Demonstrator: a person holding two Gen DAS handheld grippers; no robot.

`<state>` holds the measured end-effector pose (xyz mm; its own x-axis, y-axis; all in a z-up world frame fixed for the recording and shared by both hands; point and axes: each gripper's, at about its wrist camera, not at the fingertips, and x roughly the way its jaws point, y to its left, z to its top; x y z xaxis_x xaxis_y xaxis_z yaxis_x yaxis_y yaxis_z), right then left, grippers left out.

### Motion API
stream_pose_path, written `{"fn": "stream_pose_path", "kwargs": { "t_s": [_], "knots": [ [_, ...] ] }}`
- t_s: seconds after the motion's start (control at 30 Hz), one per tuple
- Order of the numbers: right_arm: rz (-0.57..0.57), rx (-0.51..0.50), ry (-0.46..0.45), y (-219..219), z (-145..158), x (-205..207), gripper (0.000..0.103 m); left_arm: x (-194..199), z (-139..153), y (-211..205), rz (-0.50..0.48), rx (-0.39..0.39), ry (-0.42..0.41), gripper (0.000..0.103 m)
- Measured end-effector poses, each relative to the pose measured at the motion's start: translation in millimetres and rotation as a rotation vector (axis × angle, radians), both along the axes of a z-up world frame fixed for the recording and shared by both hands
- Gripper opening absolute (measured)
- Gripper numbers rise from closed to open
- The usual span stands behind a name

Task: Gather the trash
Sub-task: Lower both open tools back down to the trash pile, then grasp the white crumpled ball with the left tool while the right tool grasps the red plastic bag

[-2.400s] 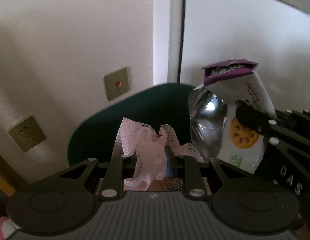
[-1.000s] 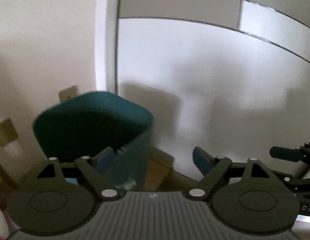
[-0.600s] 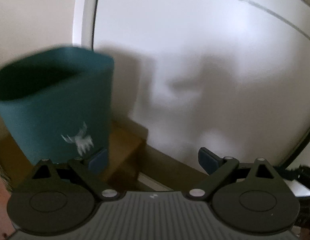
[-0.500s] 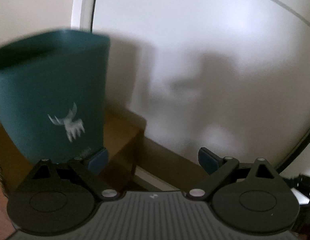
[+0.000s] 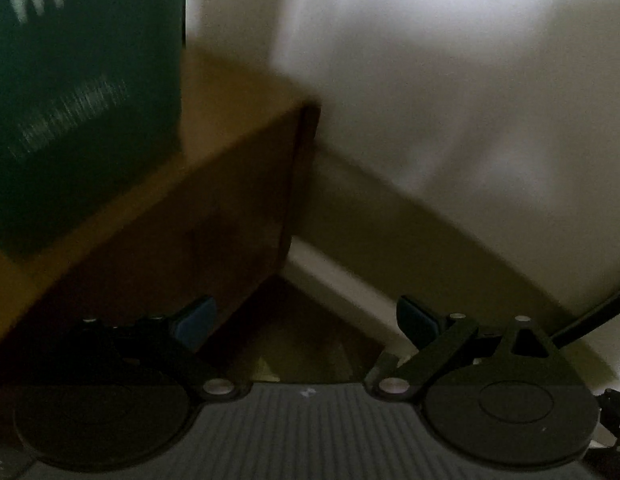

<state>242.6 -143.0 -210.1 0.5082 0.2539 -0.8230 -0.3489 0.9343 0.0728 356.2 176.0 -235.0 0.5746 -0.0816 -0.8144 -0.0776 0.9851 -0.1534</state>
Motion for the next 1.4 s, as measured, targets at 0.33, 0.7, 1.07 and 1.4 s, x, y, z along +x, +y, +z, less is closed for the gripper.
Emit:
{"fn": "stream_pose_path", "kwargs": {
  "t_s": [0.33,0.7,1.07,1.4],
  "knots": [
    [0.081,-0.074,0.181,2.8,-117.9,27.9,0.058,58.3,-171.4,6.6,0.047,0.003,0.252,0.097],
    [0.162,-0.146,0.333,11.5,-217.1,39.9,0.058,83.0,-334.1,33.4,0.291,-0.112,0.543,0.097],
    [0.241,-0.196,0.404,23.2,-275.1,45.7,0.058,93.1,-420.5,28.2,0.436,-0.2,0.633,0.097],
    [0.306,-0.258,0.386,42.6,-305.4,49.2,0.057,81.8,-446.4,23.1,0.501,-0.2,0.647,0.097]
  ]
}}
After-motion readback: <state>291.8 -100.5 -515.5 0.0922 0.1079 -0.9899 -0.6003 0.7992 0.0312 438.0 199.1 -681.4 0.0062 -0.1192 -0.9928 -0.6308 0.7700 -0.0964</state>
